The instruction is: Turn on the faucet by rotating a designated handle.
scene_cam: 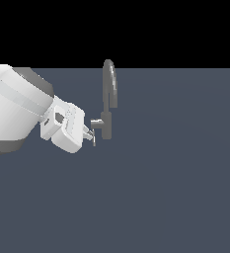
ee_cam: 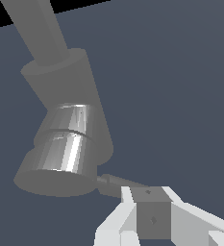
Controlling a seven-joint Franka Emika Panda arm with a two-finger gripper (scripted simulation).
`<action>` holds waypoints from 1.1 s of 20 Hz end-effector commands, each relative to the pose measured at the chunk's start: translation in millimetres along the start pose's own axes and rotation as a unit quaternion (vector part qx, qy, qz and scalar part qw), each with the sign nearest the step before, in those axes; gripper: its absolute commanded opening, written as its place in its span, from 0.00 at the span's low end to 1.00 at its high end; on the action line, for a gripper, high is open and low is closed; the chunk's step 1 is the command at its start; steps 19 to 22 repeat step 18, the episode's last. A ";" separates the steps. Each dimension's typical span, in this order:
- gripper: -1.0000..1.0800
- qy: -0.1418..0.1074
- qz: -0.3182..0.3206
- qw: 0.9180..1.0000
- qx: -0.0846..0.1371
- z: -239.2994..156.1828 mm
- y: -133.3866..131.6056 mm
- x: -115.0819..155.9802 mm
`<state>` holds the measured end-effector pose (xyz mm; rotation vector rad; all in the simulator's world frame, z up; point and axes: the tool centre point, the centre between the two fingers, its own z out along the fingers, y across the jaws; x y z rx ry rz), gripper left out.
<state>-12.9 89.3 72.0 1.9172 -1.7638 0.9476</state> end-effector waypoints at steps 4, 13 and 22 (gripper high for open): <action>0.00 0.003 -0.003 1.000 -0.005 11.9 -3.8 -6.7; 0.00 0.009 -0.005 1.000 -0.015 34.0 -12.4 -19.8; 0.00 0.012 -0.006 1.000 -0.019 43.9 -16.2 -25.6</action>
